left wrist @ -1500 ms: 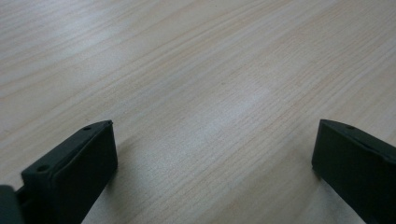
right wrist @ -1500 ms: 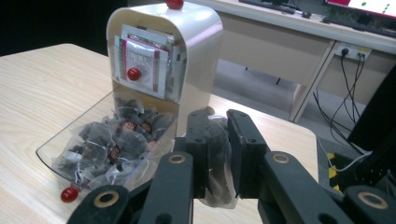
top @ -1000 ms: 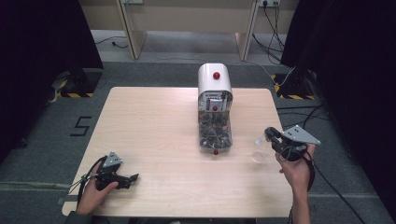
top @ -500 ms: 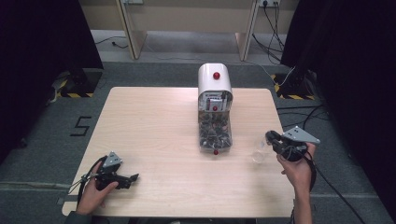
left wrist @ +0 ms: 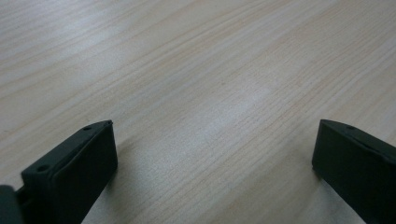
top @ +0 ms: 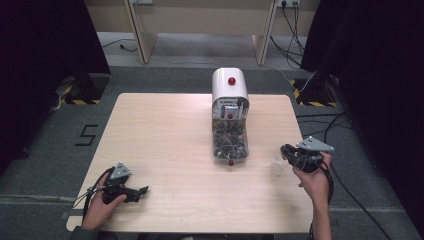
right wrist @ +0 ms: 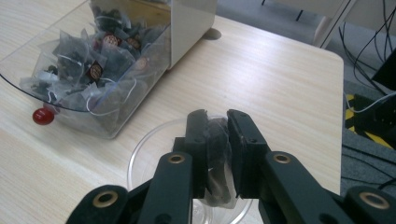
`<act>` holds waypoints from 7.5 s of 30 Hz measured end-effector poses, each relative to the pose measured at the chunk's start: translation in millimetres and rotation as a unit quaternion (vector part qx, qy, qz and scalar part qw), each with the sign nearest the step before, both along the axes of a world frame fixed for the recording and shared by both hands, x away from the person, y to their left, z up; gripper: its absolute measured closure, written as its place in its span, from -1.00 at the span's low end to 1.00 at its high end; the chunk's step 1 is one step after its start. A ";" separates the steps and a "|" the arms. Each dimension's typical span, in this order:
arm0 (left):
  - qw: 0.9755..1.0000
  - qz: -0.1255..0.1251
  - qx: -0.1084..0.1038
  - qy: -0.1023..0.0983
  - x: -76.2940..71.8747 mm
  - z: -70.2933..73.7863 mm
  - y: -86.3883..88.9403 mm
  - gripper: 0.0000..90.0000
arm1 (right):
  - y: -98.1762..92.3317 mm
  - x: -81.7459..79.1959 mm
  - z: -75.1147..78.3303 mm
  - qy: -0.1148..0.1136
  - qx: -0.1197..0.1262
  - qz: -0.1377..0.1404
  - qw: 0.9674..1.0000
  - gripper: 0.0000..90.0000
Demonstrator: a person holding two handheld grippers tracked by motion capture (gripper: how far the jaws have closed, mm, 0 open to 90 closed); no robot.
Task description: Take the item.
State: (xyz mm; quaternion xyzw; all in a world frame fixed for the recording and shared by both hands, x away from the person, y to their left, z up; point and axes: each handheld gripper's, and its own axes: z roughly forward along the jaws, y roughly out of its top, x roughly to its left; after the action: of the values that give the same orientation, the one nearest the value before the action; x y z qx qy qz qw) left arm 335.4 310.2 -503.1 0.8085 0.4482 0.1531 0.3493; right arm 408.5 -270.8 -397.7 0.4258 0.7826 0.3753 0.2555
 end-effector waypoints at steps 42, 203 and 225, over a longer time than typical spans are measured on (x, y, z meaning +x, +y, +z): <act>1.000 0.000 0.000 0.000 0.0 0.0 0.0 -1.00 | 5.1 0.0 3.2 -0.010 0.007 0.006 1.000 0.40; 1.000 0.000 0.000 0.000 0.0 0.0 0.0 -1.00 | 25.9 -61.2 -67.6 0.079 -0.048 0.082 0.992 -0.22; 1.000 0.000 0.000 0.000 0.0 0.0 0.0 -1.00 | 16.5 -79.3 -85.1 0.100 -0.011 0.068 0.993 -0.39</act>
State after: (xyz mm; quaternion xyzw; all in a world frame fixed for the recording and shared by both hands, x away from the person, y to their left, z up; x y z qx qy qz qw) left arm 335.3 310.2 -503.1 0.8086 0.4481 0.1531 0.3492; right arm 329.1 -254.3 -482.8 0.4046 0.8353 0.3388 0.1541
